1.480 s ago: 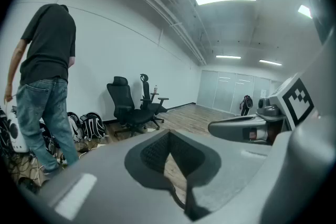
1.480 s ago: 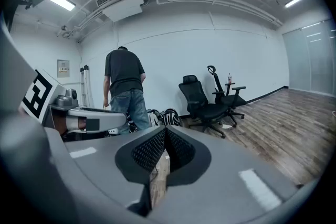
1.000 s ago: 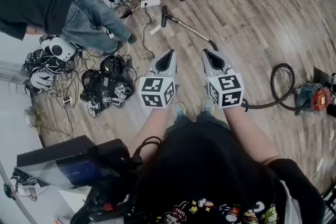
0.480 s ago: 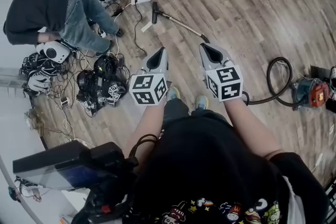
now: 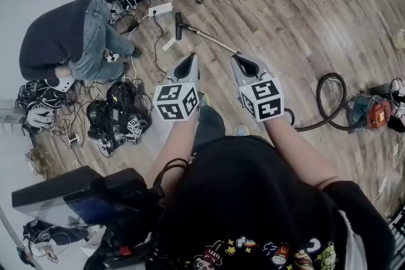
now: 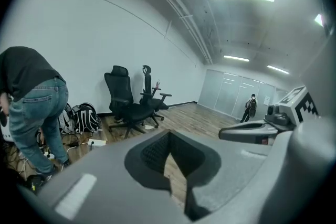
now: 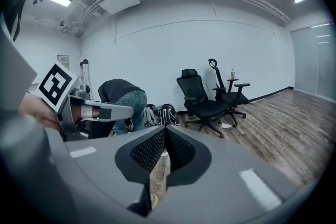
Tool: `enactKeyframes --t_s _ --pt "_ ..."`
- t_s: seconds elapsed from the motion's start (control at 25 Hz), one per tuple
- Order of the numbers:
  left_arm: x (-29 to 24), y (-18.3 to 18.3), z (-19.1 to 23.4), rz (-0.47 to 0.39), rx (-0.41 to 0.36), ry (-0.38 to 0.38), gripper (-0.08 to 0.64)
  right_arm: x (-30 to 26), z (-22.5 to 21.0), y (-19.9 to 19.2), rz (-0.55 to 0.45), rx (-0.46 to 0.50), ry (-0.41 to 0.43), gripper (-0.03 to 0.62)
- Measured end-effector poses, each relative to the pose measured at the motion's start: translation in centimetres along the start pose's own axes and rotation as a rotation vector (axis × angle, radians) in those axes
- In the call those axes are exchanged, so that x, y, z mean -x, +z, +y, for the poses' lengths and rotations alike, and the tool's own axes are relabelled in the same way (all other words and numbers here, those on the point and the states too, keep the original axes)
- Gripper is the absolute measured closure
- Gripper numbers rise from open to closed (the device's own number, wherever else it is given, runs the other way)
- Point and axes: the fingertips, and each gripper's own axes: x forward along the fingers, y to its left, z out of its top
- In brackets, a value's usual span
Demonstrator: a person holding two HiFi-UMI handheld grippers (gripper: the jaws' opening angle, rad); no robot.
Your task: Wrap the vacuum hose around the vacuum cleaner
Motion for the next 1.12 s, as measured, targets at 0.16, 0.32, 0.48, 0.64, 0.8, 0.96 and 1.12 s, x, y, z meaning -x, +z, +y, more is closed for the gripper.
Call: enactKeyframes --t_s 0.16,0.32,0.48,0.64,0.8,0.96,1.12 --pt "-3.4 1.3 3.3 0.029 0.014 -0.043 0.558 -4.3 -0.4 1.2 0.038 -0.016 -0.032 0.574" --pt "-7.3 1.6 7.9 0.084 0.039 -0.077 0.558 -10.3 -1.0 2.1 0.092 -0.048 -0.063 0.574" --pt "-9.6 1.6 10.8 0.121 0.039 -0.113 0.558 -13.8 -0.9 2.4 0.125 -0.07 -0.096 0.574" --pt "-9.6 1.0 11.7 0.134 0.025 -0.155 0.558 -14.7 -0.1 1.5 0.133 -0.103 -0.14 0.574" --pt "-11.0 1.3 13.1 0.156 0.015 -0.186 0.558 -16.4 -0.5 1.8 0.142 -0.127 -0.175 0.574" --pt "-12.5 1.5 14.2 0.179 0.012 -0.213 0.558 -18.0 -0.5 2.3 0.148 -0.134 -0.183 0.574" --pt "-14.1 1.4 13.8 0.226 -0.028 -0.26 0.558 -18.9 -1.3 2.7 0.156 -0.143 -0.181 0.574"
